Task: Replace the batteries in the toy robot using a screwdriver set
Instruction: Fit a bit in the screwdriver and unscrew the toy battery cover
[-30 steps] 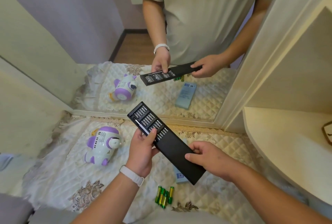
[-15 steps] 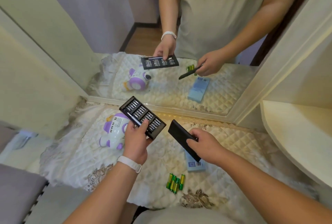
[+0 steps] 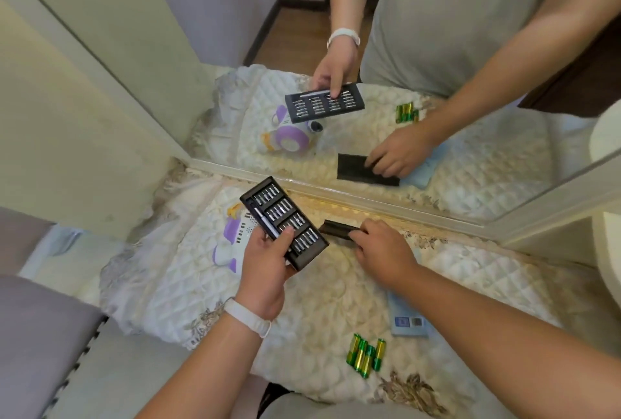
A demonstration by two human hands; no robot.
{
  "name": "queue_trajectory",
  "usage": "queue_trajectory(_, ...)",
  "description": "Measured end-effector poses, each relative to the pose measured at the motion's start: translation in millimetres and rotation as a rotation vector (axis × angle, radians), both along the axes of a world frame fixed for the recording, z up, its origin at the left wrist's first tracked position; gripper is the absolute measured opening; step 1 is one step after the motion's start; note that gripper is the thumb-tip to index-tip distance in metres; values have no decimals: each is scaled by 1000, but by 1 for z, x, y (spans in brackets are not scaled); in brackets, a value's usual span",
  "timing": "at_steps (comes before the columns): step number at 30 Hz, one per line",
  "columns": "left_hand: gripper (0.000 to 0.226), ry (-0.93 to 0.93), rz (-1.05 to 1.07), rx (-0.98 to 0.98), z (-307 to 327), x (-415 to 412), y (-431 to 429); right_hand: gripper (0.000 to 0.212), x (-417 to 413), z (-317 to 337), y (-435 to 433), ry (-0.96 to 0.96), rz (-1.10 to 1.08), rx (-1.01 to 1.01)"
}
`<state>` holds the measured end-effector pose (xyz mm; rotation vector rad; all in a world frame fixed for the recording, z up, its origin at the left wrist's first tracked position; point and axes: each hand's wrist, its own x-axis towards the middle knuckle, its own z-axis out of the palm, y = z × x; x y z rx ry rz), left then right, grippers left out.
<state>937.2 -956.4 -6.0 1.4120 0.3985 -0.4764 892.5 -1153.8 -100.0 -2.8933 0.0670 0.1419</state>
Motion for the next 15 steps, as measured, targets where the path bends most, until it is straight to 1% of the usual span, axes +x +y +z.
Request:
queue_trajectory(2, 24, 5, -21, 12, -5, 5, -1, 21, 3, -9, 1, 20, 46, -30)
queue_trajectory(8, 18, 33, -122, 22, -11, 13, -9, 27, -4, -31, 2, 104, 74, 15)
queue_trajectory(12, 19, 40, -190, 29, -8, 11, -16, 36, -8, -14, 0, 158, 91, 9)
queue_trajectory(15, 26, 33, -215, 31, 1, 5, -22, 36, -14, 16, -3, 89, 30, 65)
